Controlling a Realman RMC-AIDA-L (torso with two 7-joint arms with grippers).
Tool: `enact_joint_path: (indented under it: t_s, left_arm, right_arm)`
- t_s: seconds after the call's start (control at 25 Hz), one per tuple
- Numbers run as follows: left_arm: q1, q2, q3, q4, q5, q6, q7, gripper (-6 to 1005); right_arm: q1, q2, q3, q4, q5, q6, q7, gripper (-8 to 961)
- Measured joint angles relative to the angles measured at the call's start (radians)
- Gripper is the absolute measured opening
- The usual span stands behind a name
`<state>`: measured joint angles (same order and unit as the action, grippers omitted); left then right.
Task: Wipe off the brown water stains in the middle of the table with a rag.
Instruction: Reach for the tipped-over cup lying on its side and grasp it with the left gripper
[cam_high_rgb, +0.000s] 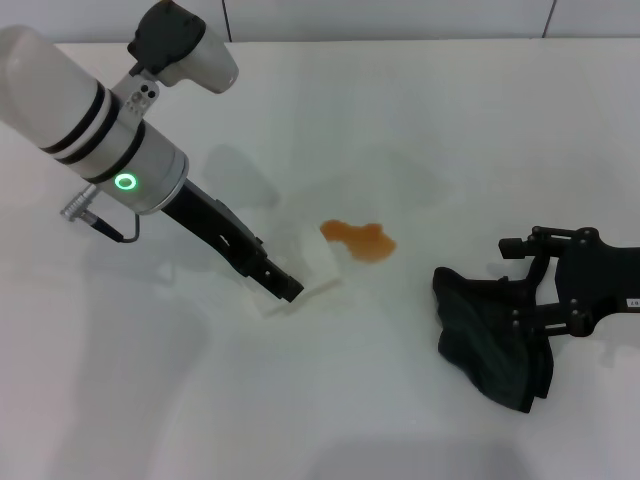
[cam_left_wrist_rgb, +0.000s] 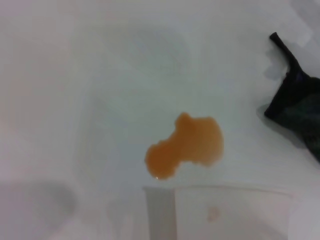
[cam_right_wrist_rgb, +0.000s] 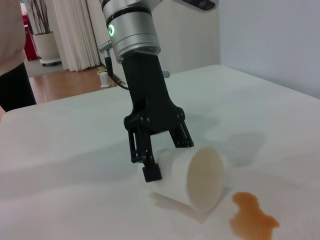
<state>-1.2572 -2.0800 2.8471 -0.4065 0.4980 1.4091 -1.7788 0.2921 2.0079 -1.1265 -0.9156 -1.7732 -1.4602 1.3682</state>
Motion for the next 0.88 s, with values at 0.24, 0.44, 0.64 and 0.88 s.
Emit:
enact_joint_path:
  t_s: [0.24,0.44,0.64,0.88]
  left_arm:
    - [-0.007,0.0,0.0,0.0,0.021,0.001,0.004,845]
    - [-0.012,-0.001,0.0,0.0,0.025,0.0,0.019,845]
    - [-0.016,-0.001,0.0,0.0,0.036,-0.017,0.043,844]
    - [-0.022,-0.002,0.0,0.017,0.056,-0.052,0.054,844]
  right_arm:
    - [-0.001,0.0,-0.001,0.0,0.001,0.001,0.0,871]
    - [0.0,0.0,-0.001,0.0,0.001,0.001,-0.001,871]
    - [-0.001,0.0,-0.001,0.0,0.0,0.001,-0.001,871]
    - [-0.003,0.0,-0.001,0.0,0.001,-0.001,-0.001,871]
